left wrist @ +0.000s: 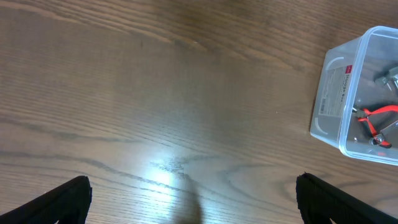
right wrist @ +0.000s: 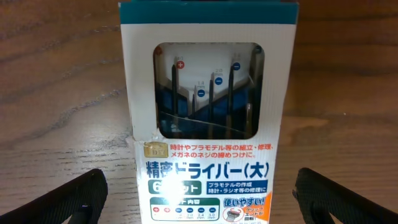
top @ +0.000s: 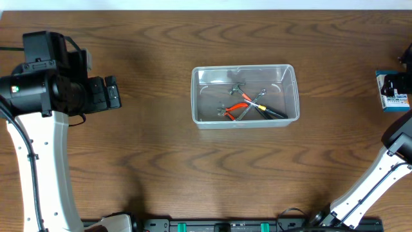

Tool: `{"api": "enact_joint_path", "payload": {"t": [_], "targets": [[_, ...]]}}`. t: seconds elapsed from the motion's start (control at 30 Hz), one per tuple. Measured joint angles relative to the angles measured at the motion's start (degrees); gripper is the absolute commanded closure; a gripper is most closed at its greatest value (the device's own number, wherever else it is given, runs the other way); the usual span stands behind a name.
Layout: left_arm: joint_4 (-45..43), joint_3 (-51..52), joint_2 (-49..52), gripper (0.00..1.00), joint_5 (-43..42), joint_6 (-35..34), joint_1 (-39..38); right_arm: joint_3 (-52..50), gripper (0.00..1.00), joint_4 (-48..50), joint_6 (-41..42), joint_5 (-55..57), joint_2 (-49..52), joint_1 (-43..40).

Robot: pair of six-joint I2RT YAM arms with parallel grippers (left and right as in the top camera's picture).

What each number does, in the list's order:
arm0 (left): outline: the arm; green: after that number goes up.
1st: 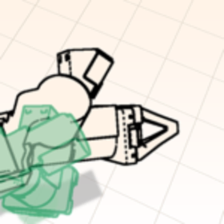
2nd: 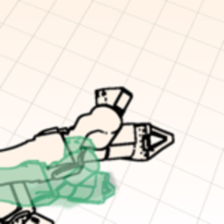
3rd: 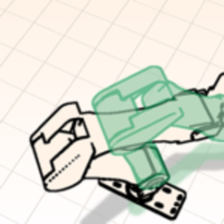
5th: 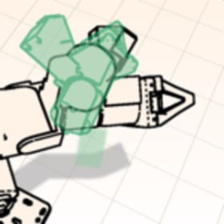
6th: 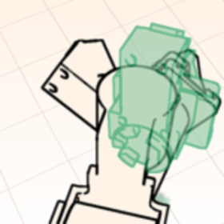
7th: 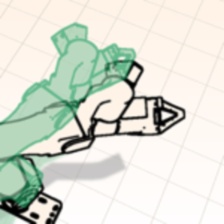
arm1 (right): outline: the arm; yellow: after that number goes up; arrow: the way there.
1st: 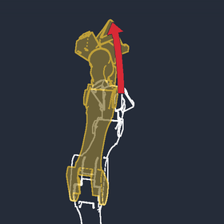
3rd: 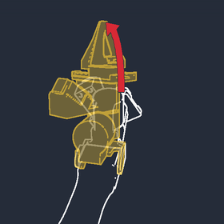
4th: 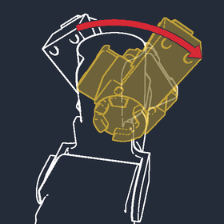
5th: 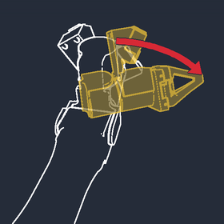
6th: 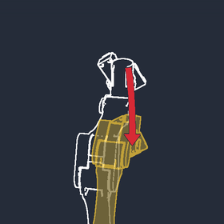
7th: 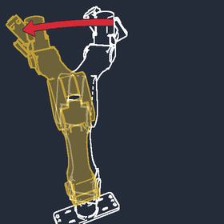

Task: Pack container
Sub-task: 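Lower the right gripper and close it on the screwdriver set box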

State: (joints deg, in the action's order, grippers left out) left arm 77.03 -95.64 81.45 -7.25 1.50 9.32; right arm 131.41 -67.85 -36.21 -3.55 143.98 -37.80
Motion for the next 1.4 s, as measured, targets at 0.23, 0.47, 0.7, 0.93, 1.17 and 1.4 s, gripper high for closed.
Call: {"api": "enact_joint_path", "payload": {"t": [0.23,0.47,0.7,0.93,1.17,1.4], "targets": [[0.0,0.0,0.0,0.02,0.0,0.0,0.0,0.0,0.01,1.1,-1.1,-1.5,0.0,0.0],[0.0,0.0,0.0,0.02,0.0,0.0,0.0,0.0,0.01,1.8,-1.4,-2.0,0.0,0.0],[0.1,0.0,0.0,0.02,0.0,0.0,0.0,0.0,0.01,2.1,-1.4,-2.1,0.5,0.0],[0.1,0.0,0.0,0.02,0.0,0.0,0.0,0.0,0.01,2.5,-1.4,-2.1,2.9,0.0],[0.1,0.0,0.0,0.02,0.0,0.0,0.0,0.0,0.01,3.0,-1.4,-2.1,3.6,0.0],[0.1,0.0,0.0,0.02,0.0,0.0,0.0,0.0,0.01,3.2,-1.3,-2.1,3.6,0.0]]}}
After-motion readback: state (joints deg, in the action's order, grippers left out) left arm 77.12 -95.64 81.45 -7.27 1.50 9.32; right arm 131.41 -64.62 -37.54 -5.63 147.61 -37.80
